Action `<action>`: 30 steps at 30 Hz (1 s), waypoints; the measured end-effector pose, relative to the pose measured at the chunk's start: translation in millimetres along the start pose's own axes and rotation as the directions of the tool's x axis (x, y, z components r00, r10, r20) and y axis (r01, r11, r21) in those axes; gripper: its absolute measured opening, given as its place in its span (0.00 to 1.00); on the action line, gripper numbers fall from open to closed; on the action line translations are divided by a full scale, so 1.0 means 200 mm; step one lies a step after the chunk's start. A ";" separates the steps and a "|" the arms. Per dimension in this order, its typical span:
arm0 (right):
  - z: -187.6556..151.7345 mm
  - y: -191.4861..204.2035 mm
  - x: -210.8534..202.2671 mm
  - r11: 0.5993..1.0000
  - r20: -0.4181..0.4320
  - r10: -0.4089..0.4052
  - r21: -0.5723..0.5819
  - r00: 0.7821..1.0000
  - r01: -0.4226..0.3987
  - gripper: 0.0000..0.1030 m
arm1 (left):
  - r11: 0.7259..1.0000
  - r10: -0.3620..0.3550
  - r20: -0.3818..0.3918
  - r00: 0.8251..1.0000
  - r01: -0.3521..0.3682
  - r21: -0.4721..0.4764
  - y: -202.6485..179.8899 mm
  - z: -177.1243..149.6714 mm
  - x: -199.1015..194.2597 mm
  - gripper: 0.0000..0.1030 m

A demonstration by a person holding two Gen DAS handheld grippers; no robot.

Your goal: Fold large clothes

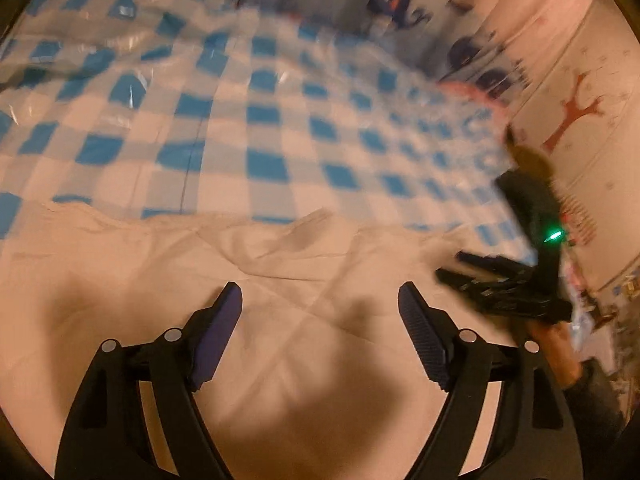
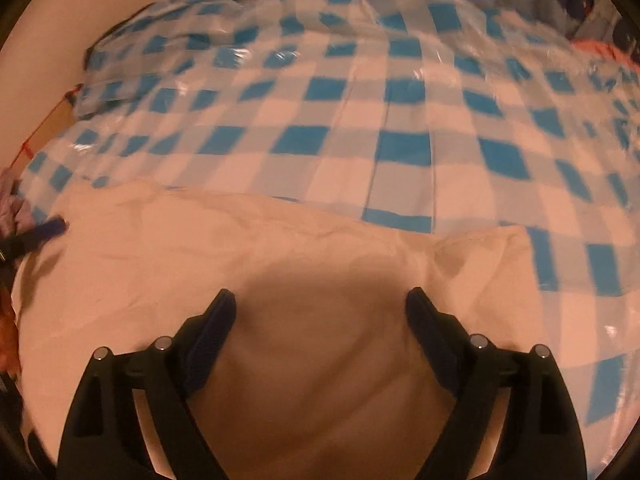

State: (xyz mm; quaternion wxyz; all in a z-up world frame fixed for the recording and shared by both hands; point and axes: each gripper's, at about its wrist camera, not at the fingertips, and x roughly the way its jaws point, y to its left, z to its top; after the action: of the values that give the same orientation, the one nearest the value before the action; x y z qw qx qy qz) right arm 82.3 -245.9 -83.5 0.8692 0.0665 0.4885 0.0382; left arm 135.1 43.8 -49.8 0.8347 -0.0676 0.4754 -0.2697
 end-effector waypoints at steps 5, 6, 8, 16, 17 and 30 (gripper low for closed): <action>0.10 -0.08 0.21 0.999 -0.032 0.014 0.050 0.999 -0.012 0.93 | 0.997 0.045 -0.049 0.998 -0.048 -0.054 0.10 0.06 0.22 0.74; 0.11 -0.09 0.23 0.999 -0.042 0.015 0.052 0.999 -0.013 0.93 | 0.996 0.068 -0.070 0.995 -0.071 -0.047 0.10 0.07 0.25 0.74; 0.13 -0.09 0.25 0.998 -0.063 0.018 0.053 0.998 -0.014 0.93 | 0.995 0.093 -0.096 0.991 -0.096 -0.032 0.09 0.08 0.28 0.74; 0.13 0.08 -0.10 0.993 0.086 0.120 -0.030 0.989 -0.118 0.93 | 0.988 0.107 0.087 0.991 -0.096 -0.124 0.24 0.03 -0.23 0.76; 0.15 0.12 -0.08 0.991 0.072 0.132 -0.042 0.989 -0.129 0.93 | 0.979 0.139 0.096 0.986 -0.122 -0.165 0.33 0.02 -0.25 0.76; 0.19 0.17 0.03 0.995 -0.052 0.091 -0.038 0.994 -0.093 0.93 | 0.946 0.089 0.111 0.990 -0.049 -0.319 0.56 -0.09 -0.25 0.77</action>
State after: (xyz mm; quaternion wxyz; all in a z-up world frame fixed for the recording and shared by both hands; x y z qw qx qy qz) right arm 118.0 -214.6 -64.1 0.8550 0.0705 0.5060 0.0895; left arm 142.7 166.8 -61.9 0.8501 -0.2000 0.4615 -0.1560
